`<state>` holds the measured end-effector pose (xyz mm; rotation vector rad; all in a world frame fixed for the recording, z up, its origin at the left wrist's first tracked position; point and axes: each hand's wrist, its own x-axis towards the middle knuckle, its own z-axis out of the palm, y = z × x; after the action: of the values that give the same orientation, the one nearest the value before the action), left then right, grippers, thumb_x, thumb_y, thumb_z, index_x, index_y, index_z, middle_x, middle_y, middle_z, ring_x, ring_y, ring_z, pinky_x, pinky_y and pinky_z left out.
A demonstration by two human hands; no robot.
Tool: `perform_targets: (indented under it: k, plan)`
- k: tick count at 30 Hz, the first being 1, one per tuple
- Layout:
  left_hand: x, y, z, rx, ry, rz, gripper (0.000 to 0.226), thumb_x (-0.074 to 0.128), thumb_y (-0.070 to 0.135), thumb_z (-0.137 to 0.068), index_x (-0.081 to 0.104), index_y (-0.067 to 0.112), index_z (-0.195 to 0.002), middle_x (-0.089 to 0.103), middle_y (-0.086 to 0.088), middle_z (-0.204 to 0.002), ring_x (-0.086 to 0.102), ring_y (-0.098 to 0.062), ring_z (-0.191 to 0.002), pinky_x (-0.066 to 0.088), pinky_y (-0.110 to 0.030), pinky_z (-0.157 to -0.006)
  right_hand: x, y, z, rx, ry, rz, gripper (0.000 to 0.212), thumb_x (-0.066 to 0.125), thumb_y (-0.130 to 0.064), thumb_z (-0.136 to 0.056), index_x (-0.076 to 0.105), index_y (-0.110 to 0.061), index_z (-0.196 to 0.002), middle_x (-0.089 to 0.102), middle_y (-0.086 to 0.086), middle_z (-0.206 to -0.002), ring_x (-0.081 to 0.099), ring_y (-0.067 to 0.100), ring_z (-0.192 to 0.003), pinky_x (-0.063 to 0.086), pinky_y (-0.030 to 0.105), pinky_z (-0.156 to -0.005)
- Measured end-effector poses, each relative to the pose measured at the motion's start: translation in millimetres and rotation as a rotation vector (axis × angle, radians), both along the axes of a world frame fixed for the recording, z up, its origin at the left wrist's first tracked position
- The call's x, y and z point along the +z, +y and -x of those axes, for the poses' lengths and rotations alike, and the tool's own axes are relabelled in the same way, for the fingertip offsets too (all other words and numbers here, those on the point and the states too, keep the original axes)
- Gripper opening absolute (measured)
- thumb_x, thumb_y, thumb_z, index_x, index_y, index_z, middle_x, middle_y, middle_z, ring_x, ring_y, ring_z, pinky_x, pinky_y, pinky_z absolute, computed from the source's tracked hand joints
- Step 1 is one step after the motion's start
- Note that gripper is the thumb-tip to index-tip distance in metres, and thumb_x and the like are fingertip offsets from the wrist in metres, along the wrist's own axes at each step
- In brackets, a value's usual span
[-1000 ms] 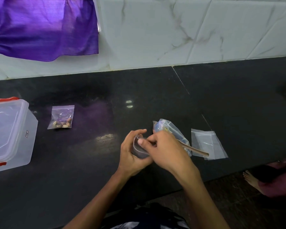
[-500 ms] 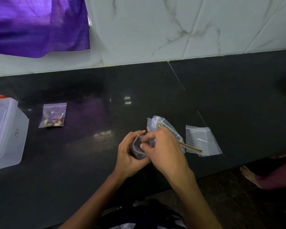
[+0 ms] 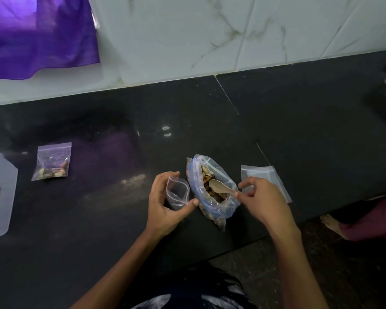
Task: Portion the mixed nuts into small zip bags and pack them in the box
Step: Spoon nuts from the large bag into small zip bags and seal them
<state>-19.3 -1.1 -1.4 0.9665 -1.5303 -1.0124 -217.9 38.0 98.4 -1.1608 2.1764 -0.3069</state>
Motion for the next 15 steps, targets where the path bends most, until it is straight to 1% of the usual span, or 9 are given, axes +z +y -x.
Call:
perform_targets:
  k: [1,3,4,6,8,10,12,13,15]
  plan:
    - [0,-2,1,0.0,-0.003,0.009,0.058,0.08,0.036,-0.064,0.052,0.026,-0.115,0.054,-0.009,-0.115,0.056,-0.013,-0.108,0.045,-0.02,-0.091,-1,2,-2,-0.005,0.004,0.07,0.019,0.061,-0.026,-0.091,0.062,-0.022,-0.109,0.063,-0.006,-0.09,0.053,-0.001,-0.07,0.036,0.015,-0.054]
    - [-1,-6,2,-0.007,0.002,0.023,0.058,0.08,0.036,-0.065,0.052,0.034,-0.115,0.053,-0.009,-0.116,0.055,-0.014,-0.109,0.044,-0.02,-0.092,-1,6,-8,-0.014,0.043,0.218,0.012,0.058,-0.023,-0.092,0.066,-0.02,-0.101,0.061,-0.01,-0.084,0.052,-0.004,-0.065,0.033,0.009,-0.052]
    - [-2,-7,3,-0.012,0.007,0.026,0.058,0.08,0.036,-0.065,0.052,0.039,-0.115,0.053,-0.009,-0.116,0.055,-0.015,-0.11,0.044,-0.021,-0.093,-1,9,-13,-0.021,0.067,0.289,0.012,0.058,-0.023,-0.092,0.067,-0.019,-0.097,0.061,-0.011,-0.081,0.052,-0.005,-0.065,0.036,0.009,-0.052]
    - [-2,-9,5,-0.018,0.003,0.035,0.058,0.08,0.038,-0.064,0.051,0.046,-0.115,0.051,-0.011,-0.118,0.054,-0.019,-0.112,0.045,-0.025,-0.094,-3,13,-22,-0.021,0.116,0.405,0.016,0.055,-0.025,-0.093,0.068,-0.016,-0.092,0.063,-0.007,-0.081,0.055,-0.001,-0.067,0.042,0.011,-0.055]
    - [-2,-14,6,-0.02,-0.013,0.033,0.059,0.08,0.041,-0.063,0.051,0.051,-0.114,0.049,-0.011,-0.123,0.052,-0.022,-0.115,0.046,-0.029,-0.096,-10,15,-30,0.011,0.192,0.431,0.023,0.05,-0.029,-0.095,0.067,-0.015,-0.088,0.063,-0.003,-0.08,0.056,0.004,-0.067,0.046,0.018,-0.057]
    - [-2,-19,8,-0.036,-0.013,0.008,0.059,0.081,0.047,-0.062,0.051,0.053,-0.113,0.045,-0.009,-0.129,0.05,-0.024,-0.12,0.046,-0.031,-0.099,-19,14,-35,0.051,0.25,0.399,0.025,0.048,-0.031,-0.097,0.066,-0.016,-0.088,0.058,-0.003,-0.077,0.054,0.006,-0.066,0.045,0.022,-0.057]
    - [-3,-27,9,-0.063,0.002,-0.042,0.054,0.08,0.055,-0.063,0.053,0.051,-0.11,0.043,-0.004,-0.136,0.047,-0.024,-0.127,0.045,-0.035,-0.101,-26,11,-35,0.05,0.251,0.378,0.023,0.049,-0.03,-0.097,0.065,-0.016,-0.088,0.055,-0.004,-0.076,0.053,0.006,-0.066,0.045,0.022,-0.057]
    - [-4,-30,10,-0.076,0.006,-0.062,0.052,0.08,0.055,-0.063,0.054,0.049,-0.108,0.043,-0.003,-0.139,0.046,-0.025,-0.129,0.044,-0.039,-0.102,-28,9,-35,0.032,0.237,0.378,0.022,0.05,-0.029,-0.097,0.064,-0.017,-0.087,0.055,-0.004,-0.074,0.053,0.006,-0.065,0.042,0.02,-0.055]
    - [-5,-36,11,-0.118,0.019,-0.109,0.054,0.081,0.051,-0.065,0.054,0.05,-0.111,0.043,-0.011,-0.139,0.048,-0.029,-0.129,0.044,-0.048,-0.102,-29,6,-32,-0.026,0.17,0.386,0.02,0.05,-0.027,-0.096,0.062,-0.019,-0.082,0.056,-0.005,-0.07,0.054,0.005,-0.061,0.037,0.017,-0.05]
